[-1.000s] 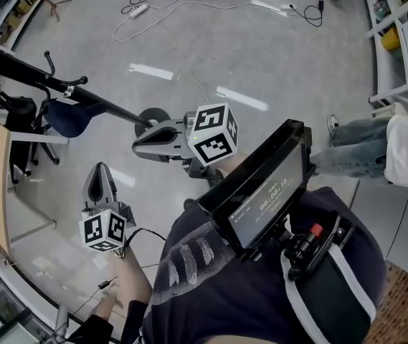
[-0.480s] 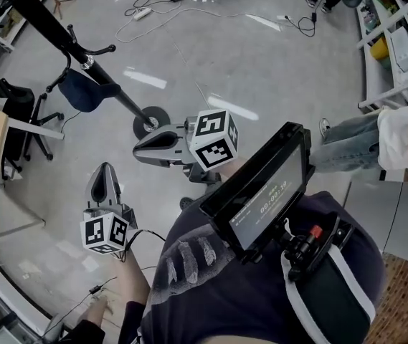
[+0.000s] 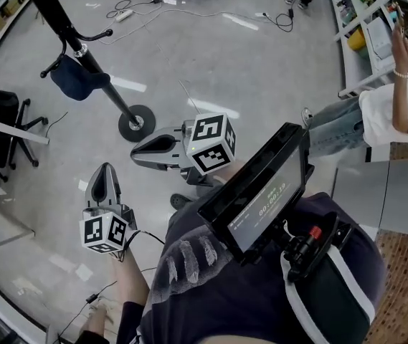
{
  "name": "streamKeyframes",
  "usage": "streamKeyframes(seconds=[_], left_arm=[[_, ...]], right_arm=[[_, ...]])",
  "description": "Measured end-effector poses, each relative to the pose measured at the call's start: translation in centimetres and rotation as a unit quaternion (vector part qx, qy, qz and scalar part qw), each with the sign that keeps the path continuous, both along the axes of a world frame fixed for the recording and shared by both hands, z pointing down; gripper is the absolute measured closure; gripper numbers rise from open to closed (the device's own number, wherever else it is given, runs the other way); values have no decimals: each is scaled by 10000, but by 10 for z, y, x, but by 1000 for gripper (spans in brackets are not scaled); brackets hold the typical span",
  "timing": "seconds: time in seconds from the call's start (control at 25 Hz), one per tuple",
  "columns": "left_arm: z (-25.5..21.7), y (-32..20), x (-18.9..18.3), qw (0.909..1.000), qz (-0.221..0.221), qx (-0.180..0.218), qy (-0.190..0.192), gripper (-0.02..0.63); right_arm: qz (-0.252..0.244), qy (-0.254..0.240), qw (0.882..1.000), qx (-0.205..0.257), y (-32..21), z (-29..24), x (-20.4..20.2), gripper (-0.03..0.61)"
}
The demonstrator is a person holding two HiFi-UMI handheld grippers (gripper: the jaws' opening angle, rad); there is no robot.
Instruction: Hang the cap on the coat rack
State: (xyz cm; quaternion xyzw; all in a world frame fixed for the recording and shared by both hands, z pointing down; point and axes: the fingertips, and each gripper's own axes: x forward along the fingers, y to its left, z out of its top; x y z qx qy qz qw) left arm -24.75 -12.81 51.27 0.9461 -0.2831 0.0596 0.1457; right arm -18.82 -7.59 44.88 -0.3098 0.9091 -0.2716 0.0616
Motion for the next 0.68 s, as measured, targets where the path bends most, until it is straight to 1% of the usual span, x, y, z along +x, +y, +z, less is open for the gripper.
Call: streamKeyframes(seconds=[0.16,0.28,0.48,0.68], left_arm=[[-8,8,34,9997,241,22,-30,606],[-10,7,49,9993,329,111,-111,606],[-12,1,63,9982,496,226,-250,606],[-8,5,76,9968,647,343,-319,606]], right_arm=[[234,-49,9997,4,11,-8,33,575],[380,-118,9992,59,11,-8,49,575],[480,-222,9984,202,6,-11,59,575],[581,-343,9974,241,7,-5,69,574]])
